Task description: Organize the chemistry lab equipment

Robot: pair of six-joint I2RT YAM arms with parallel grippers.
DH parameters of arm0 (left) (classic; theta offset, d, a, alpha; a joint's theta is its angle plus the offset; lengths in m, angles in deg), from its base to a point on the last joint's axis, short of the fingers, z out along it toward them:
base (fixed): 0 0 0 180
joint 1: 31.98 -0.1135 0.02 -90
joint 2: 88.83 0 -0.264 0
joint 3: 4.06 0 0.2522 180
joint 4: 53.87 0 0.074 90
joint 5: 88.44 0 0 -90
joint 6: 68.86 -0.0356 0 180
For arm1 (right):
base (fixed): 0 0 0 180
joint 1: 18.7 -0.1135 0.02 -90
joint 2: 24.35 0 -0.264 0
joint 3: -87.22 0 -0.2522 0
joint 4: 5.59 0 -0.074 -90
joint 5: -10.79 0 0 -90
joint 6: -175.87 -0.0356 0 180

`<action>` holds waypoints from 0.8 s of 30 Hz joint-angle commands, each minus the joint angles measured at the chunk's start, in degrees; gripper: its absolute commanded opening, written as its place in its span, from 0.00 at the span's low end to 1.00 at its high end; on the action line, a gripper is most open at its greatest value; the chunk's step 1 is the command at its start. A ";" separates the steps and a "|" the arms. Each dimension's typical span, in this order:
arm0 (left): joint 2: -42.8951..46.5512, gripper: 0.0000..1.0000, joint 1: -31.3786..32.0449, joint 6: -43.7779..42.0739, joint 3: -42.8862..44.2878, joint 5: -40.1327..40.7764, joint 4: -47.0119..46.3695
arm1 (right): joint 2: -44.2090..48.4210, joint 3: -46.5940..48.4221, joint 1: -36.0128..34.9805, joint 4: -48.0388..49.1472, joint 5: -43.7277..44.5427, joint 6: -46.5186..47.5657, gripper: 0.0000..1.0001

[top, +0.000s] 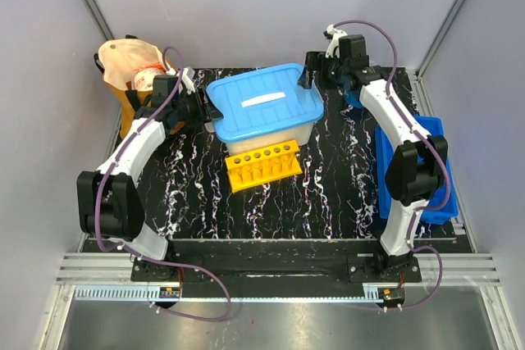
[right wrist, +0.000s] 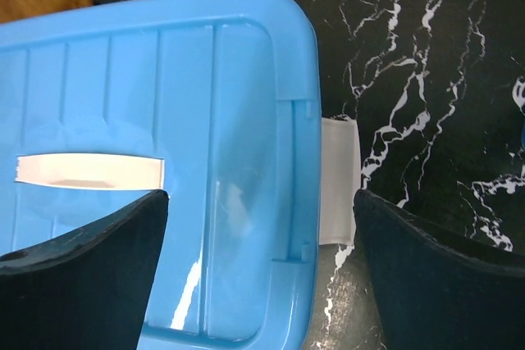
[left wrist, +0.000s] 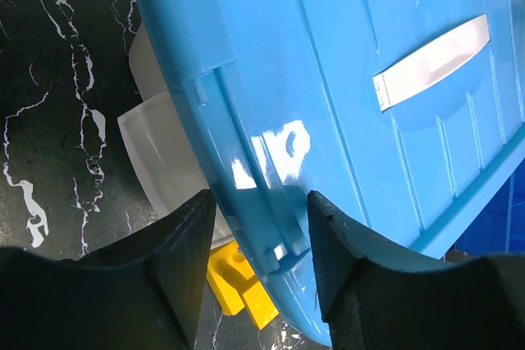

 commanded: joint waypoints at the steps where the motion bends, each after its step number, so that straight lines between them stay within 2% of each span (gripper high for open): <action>1: -0.88 0.53 0.02 -1.25 -0.82 -1.01 -1.44 | -2.30 4.53 1.79 -0.50 -8.17 0.45 1.00; 13: -1.84 0.53 0.73 -2.04 -1.35 -0.14 -1.17 | -8.36 8.31 5.75 -3.05 -17.84 -1.92 1.00; 24: -2.02 0.53 0.73 -2.21 -1.09 -0.14 -1.00 | -10.48 6.47 6.98 -4.28 -24.44 -4.64 1.00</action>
